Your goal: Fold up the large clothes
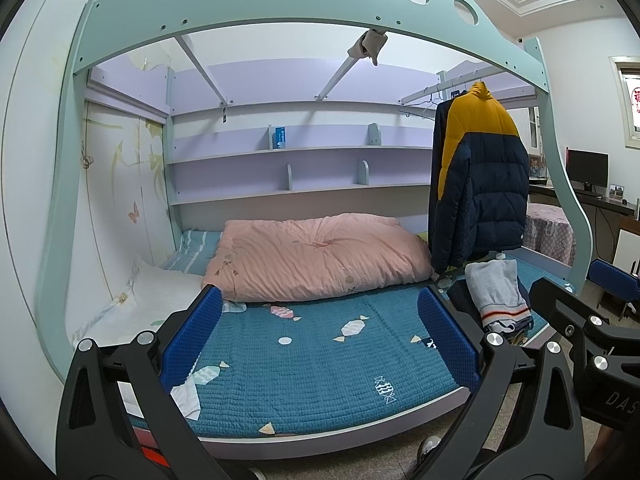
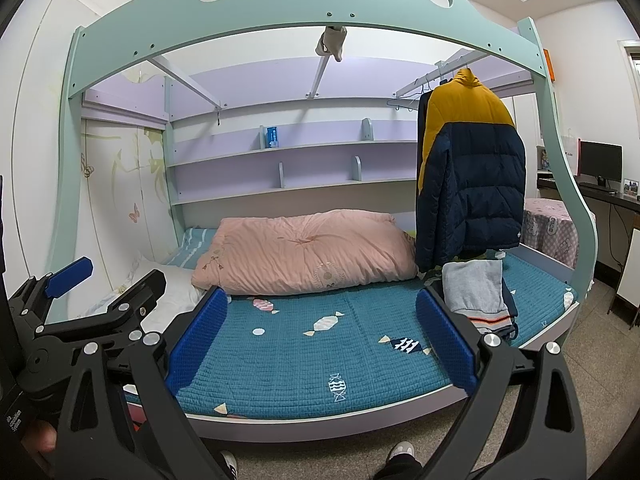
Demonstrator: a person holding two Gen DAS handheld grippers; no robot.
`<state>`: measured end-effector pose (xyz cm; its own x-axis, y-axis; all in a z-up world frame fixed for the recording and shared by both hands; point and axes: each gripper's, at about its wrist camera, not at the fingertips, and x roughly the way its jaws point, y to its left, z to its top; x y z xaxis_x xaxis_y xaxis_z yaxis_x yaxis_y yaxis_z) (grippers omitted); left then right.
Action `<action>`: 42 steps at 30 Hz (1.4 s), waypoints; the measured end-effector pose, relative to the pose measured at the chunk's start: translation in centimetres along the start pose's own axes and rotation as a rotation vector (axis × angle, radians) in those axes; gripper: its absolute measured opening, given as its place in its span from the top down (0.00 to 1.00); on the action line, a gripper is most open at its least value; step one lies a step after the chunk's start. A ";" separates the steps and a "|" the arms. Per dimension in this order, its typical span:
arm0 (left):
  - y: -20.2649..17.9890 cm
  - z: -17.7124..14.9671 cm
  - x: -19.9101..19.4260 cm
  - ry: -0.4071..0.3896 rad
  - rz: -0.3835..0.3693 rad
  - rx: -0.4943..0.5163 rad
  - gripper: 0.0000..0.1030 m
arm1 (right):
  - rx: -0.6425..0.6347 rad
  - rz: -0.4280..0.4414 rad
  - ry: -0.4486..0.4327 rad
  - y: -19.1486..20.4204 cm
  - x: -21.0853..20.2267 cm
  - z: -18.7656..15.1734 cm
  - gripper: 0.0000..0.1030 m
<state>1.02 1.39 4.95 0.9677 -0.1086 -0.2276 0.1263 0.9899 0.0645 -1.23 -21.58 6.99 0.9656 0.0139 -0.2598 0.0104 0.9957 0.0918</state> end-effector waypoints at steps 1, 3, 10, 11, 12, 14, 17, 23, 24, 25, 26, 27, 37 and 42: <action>0.0 0.0 0.0 0.000 0.000 0.000 0.05 | 0.000 0.001 0.001 0.0 0.0 0.0 0.11; 0.0 0.0 0.0 0.001 0.000 0.001 0.05 | 0.000 0.000 0.001 0.0 0.0 0.0 0.11; 0.1 0.0 0.0 0.001 -0.001 0.001 0.05 | 0.001 0.001 0.003 -0.1 0.0 0.0 0.11; 0.1 0.0 0.0 0.001 -0.002 0.001 0.04 | 0.000 0.001 0.002 0.0 0.1 0.1 0.11; 0.1 0.1 0.1 0.000 -0.002 0.001 0.04 | 0.000 0.001 0.002 -0.1 0.0 0.1 0.11; 0.1 0.0 -0.1 0.000 -0.001 0.001 0.04 | 0.000 0.001 0.001 0.0 0.1 0.1 0.11; 0.2 0.1 0.0 0.001 -0.001 0.002 0.05 | 0.000 0.002 0.002 -0.1 0.1 0.1 0.11; 0.2 0.1 0.1 0.001 -0.003 0.001 0.04 | 0.000 0.001 0.002 -0.1 0.0 0.1 0.11; 0.3 0.1 0.0 0.001 -0.003 0.001 0.04 | 0.000 0.001 0.002 -0.1 0.1 0.1 0.11; 0.3 0.1 0.1 0.001 -0.003 0.002 0.05 | 0.000 0.002 0.003 -0.1 0.1 0.1 0.11; 0.3 0.1 0.0 0.002 -0.003 0.002 0.05 | 0.000 0.002 0.003 -0.1 0.1 0.1 0.11; 0.3 0.1 0.1 0.001 -0.004 0.002 0.05 | 0.000 0.001 0.003 -0.1 0.0 0.1 0.11; 0.4 0.2 0.0 0.001 -0.005 0.002 0.05 | -0.001 0.002 0.003 -0.2 0.1 0.1 0.11; 0.5 0.2 0.1 0.001 -0.006 0.002 0.04 | -0.001 0.002 0.003 -0.2 0.0 0.1 0.11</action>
<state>1.27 1.83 5.16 0.9666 -0.1147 -0.2293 0.1327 0.9890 0.0648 -1.21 -21.77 7.02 0.9647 0.0158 -0.2629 0.0085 0.9958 0.0909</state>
